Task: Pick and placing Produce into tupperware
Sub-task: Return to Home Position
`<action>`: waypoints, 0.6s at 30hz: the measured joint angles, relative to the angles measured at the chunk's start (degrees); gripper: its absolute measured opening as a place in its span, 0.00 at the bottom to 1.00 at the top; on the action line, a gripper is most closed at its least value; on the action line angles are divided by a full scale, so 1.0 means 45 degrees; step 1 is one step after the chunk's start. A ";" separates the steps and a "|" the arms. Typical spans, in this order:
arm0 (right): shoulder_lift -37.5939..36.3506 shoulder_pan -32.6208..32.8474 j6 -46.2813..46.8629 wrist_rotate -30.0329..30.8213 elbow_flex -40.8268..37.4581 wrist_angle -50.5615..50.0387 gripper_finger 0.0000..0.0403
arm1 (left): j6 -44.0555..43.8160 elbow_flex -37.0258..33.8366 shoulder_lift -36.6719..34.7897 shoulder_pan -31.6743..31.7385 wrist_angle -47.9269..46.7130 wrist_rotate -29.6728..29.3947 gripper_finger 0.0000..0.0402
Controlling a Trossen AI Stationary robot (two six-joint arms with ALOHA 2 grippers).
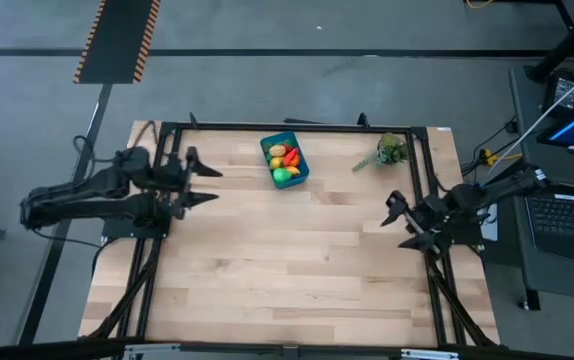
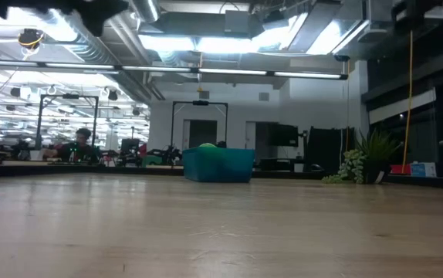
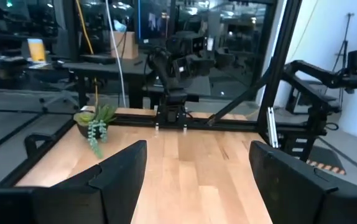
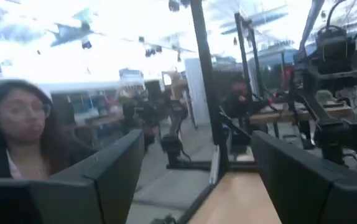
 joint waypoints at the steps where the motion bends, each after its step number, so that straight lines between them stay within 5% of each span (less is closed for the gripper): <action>1: -0.0145 0.0000 -0.0157 -0.0017 0.0593 -0.1175 0.74 | -0.0055 -0.0037 -0.0448 0.0000 -0.0358 -0.0032 0.69; 5: -0.0258 0.0000 -0.1209 0.0300 0.2910 -0.5415 0.74 | -0.0269 -0.0379 -0.1746 0.0000 -0.1524 -0.0039 0.69; 9: -0.0303 0.0005 -0.1771 0.1420 0.3278 -0.6688 0.74 | 0.0159 -0.1191 -0.2833 0.0000 -0.1887 -0.0209 0.69; 18: -0.0899 0.0000 -0.1774 0.1607 0.0472 -0.3994 0.74 | -0.0196 -0.3177 -0.5642 0.0000 -0.2047 -0.0485 0.69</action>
